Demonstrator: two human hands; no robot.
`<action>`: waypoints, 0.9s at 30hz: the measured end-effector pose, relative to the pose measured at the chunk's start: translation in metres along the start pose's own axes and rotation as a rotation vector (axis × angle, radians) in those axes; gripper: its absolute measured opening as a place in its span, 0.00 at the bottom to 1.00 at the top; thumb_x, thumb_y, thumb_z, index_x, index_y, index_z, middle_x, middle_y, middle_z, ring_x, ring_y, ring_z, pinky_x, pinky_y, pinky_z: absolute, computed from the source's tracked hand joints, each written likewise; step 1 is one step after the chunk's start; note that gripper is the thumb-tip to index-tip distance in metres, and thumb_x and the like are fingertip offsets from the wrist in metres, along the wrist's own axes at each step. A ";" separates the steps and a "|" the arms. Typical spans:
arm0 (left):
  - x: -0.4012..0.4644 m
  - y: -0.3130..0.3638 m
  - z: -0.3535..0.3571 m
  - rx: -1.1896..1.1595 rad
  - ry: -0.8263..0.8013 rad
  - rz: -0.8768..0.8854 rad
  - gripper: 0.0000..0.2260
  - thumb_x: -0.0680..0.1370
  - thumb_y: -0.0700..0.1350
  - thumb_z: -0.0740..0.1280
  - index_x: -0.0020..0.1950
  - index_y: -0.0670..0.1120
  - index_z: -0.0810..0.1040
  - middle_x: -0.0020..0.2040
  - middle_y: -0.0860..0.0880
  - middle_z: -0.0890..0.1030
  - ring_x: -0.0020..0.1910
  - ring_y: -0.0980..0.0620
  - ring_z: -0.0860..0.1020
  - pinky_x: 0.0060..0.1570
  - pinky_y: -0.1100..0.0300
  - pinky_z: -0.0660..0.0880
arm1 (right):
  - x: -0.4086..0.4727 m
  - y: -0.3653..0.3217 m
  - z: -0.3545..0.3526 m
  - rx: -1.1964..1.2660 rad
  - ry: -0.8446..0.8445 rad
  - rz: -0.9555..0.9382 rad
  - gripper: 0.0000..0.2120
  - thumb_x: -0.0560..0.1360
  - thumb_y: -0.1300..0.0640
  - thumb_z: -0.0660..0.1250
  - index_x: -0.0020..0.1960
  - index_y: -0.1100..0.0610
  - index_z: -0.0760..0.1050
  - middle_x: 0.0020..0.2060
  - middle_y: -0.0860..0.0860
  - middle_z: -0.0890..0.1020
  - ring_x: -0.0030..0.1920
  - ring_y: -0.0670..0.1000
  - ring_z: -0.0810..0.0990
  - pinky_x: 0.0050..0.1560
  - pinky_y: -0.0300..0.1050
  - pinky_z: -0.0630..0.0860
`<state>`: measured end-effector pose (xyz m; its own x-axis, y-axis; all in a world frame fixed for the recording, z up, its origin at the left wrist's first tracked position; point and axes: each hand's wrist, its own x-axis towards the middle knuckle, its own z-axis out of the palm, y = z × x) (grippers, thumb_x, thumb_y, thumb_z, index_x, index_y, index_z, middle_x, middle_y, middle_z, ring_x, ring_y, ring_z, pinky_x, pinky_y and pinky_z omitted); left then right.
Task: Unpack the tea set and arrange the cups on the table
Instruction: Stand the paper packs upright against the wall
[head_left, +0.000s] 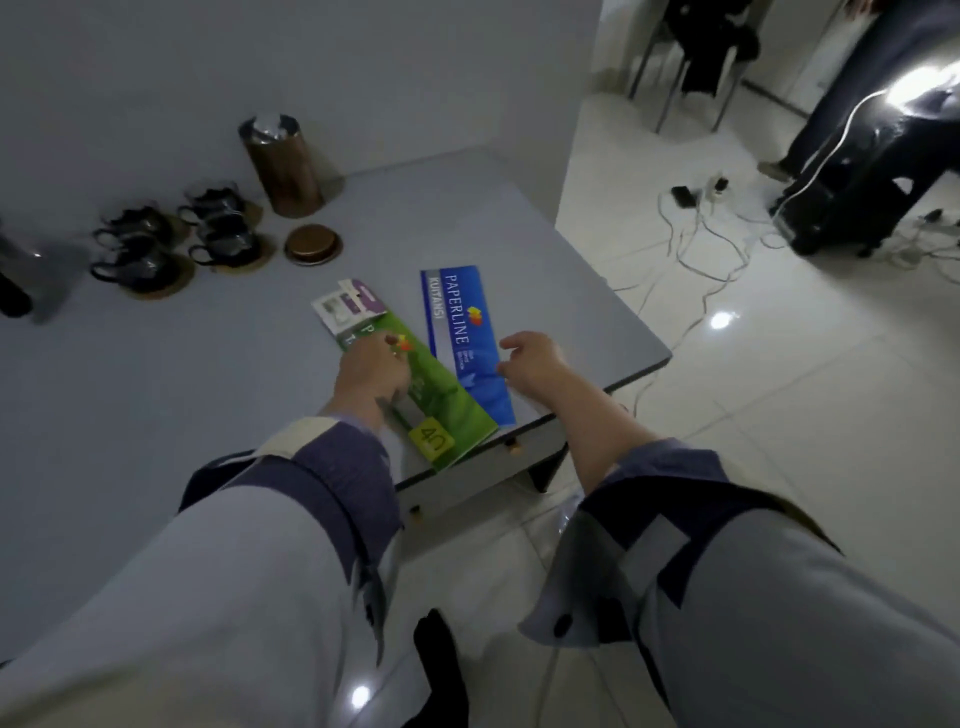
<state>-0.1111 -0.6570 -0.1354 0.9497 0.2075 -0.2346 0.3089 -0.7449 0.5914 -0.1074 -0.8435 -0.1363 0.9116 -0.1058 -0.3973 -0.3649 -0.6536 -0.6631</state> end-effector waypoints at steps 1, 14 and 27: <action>0.010 -0.010 -0.005 0.009 0.037 -0.037 0.17 0.79 0.47 0.61 0.67 0.43 0.72 0.66 0.38 0.73 0.64 0.38 0.72 0.62 0.51 0.69 | 0.007 -0.007 0.009 -0.055 0.005 0.014 0.22 0.74 0.58 0.67 0.67 0.57 0.71 0.62 0.57 0.77 0.59 0.58 0.77 0.62 0.53 0.75; 0.129 -0.044 -0.036 0.054 0.017 -0.157 0.28 0.72 0.54 0.72 0.66 0.44 0.66 0.66 0.43 0.71 0.64 0.39 0.68 0.58 0.49 0.67 | 0.094 -0.073 0.050 -0.289 0.111 0.415 0.48 0.63 0.43 0.78 0.71 0.63 0.58 0.65 0.60 0.69 0.66 0.60 0.68 0.64 0.54 0.68; 0.130 -0.023 -0.042 0.236 -0.156 -0.165 0.40 0.64 0.54 0.78 0.69 0.44 0.63 0.67 0.41 0.64 0.66 0.39 0.63 0.59 0.47 0.68 | 0.103 -0.063 0.058 0.001 0.089 0.283 0.40 0.62 0.56 0.81 0.64 0.55 0.58 0.58 0.55 0.73 0.57 0.60 0.77 0.54 0.61 0.78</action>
<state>0.0076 -0.5862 -0.1471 0.8627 0.2521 -0.4384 0.4204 -0.8394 0.3445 -0.0014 -0.7697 -0.1725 0.7867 -0.3486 -0.5095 -0.6068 -0.5884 -0.5343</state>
